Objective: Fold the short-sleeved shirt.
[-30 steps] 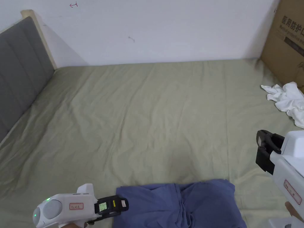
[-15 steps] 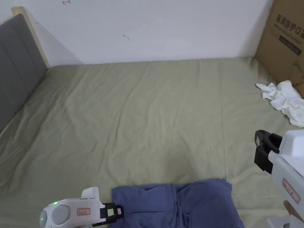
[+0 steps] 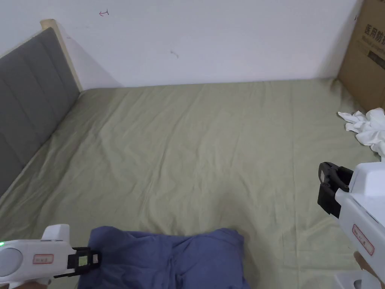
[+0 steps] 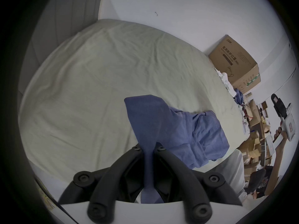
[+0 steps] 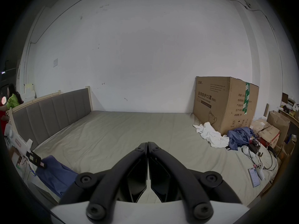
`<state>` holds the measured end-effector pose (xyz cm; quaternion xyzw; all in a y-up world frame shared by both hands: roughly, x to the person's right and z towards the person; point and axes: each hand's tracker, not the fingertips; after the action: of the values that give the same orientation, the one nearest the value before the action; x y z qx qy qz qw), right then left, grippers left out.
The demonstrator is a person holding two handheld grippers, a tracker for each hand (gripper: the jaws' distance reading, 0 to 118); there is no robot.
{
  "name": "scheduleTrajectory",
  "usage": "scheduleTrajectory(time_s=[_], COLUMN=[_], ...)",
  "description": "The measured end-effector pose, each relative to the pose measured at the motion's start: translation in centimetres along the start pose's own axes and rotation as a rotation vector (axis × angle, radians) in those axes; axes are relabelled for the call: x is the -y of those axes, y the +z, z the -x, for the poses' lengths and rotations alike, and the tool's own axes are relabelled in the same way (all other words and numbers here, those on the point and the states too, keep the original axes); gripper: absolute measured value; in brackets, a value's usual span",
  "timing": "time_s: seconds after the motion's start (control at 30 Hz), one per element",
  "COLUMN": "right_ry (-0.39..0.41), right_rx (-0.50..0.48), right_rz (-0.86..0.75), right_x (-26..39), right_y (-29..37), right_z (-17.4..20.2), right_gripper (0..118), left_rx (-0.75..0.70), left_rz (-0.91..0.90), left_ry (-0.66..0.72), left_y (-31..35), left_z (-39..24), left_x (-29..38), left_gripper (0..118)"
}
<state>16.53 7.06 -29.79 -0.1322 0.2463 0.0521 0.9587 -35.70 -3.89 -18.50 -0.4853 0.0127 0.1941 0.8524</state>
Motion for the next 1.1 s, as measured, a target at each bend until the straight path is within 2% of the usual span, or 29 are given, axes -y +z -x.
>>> scheduleTrajectory(time_s=[0.13, 0.23, 0.5, 0.7, 0.93, 0.97, 1.03, 1.07, 1.1], right_ry=[-0.008, -0.015, -0.033, -0.032, -0.034, -0.034, -0.036, -0.035, -0.031], right_rx=[-0.004, -0.001, 0.03, 0.06, 0.084, 0.085, 0.083, 0.082, 0.079], right_rz=[-0.006, -0.011, -0.025, -0.015, -0.001, 0.001, 0.006, 0.007, 0.008], right_x=[0.1, 0.0, 0.1, 0.5, 1.2, 1.2, 1.3, 1.3, 1.3], right_y=[0.3, 0.6, 1.8, 2.7, 3.3, 3.3, 3.4, 3.4, 3.4], right_z=[-0.2, -0.4, -1.8, -2.9, -3.5, -3.4, -3.4, -3.4, -3.3], right_gripper=[0, 0, 0, 0, 0, 0, 0, 0, 0], left_rx=[0.012, 0.003, 0.009, 0.034, -0.008, -0.018, -0.019, -0.02, 0.04], left_rz=[-0.016, 0.029, 0.214, 0.325, 0.373, 0.371, 0.366, 0.347, 0.323], left_ry=[-0.036, -0.161, -0.417, -0.435, -0.379, -0.372, -0.335, -0.336, -0.344], left_y=[2.1, 2.2, -5.3, -12.8, -18.9, -19.4, -19.5, -19.0, -18.2], left_z=[-2.9, -8.1, -20.0, -25.6, -27.8, -27.8, -27.7, -27.9, -28.2], left_x=[-1.7, -3.2, -4.2, -1.9, 0.8, 1.2, 1.5, 1.6, 1.6], left_gripper=[8, 8, 8, 9, 10, 12, 36, 54, 61])
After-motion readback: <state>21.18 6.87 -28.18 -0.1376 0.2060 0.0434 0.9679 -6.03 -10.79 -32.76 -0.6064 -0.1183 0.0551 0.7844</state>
